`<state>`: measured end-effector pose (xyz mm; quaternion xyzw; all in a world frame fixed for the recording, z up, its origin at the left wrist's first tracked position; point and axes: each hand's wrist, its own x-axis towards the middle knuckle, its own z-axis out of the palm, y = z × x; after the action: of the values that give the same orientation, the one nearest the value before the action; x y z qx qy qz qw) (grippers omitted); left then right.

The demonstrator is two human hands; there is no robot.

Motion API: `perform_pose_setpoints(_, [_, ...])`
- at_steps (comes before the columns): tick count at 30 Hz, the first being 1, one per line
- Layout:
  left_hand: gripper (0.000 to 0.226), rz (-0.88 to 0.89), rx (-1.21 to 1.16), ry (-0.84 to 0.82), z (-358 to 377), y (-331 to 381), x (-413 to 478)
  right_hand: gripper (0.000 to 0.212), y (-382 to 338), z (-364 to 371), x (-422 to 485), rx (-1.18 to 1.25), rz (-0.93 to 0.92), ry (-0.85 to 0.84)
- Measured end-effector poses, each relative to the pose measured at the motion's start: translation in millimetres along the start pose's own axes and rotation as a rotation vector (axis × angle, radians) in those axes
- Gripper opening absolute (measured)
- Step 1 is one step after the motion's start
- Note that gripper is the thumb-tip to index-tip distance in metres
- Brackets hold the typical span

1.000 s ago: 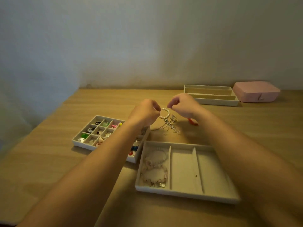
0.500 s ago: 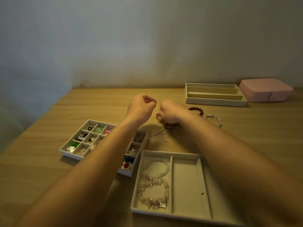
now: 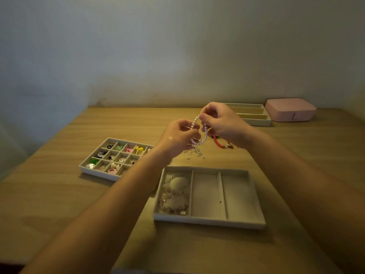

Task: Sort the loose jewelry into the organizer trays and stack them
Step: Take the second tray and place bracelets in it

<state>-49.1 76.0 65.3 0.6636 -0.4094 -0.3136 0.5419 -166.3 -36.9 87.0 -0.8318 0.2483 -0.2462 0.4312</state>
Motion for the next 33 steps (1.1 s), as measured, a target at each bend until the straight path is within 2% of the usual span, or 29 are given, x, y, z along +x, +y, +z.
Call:
perform_pose_setpoints(7, [0.008, -0.066, -0.056, -0.024, 6.5, -9.1, -27.7, 0.011, 8.7, -13.7, -41.0, -0.026, 0.082, -0.035])
perform_pose_setpoints(12, [0.018, -0.112, 0.132, -0.049, 7.7, -24.3, -38.5, 0.015, 21.7, -12.7, -61.6, -0.075, 0.147, -0.173])
perform_pose_setpoints(14, [0.021, -0.102, 0.242, -0.049, 9.3, -29.5, -41.4, 0.019, 27.2, -8.3, -67.0, -0.163, 0.158, -0.196])
perform_pose_setpoints(18, [0.016, 0.020, 0.610, -0.043, 10.2, -37.0, -48.3, 0.018, 36.0, 1.2, -72.7, -0.367, 0.123, -0.209])
perform_pose_setpoints(24, [0.015, 0.211, 0.920, -0.038, 14.1, -37.9, -53.2, 0.009, 42.7, 10.4, -77.0, -0.483, 0.075, -0.161])
perform_pose_setpoints(30, [0.008, 0.313, 1.072, -0.083, 16.1, -39.6, -55.0, 0.005, 45.8, 14.2, -74.9, -0.521, 0.042, -0.124])
perform_pose_setpoints(33, [0.013, 0.369, 1.099, -0.103, 13.0, -41.6, -56.9, 0.008, 44.4, 13.8, -77.3, -0.569, -0.007, -0.086])
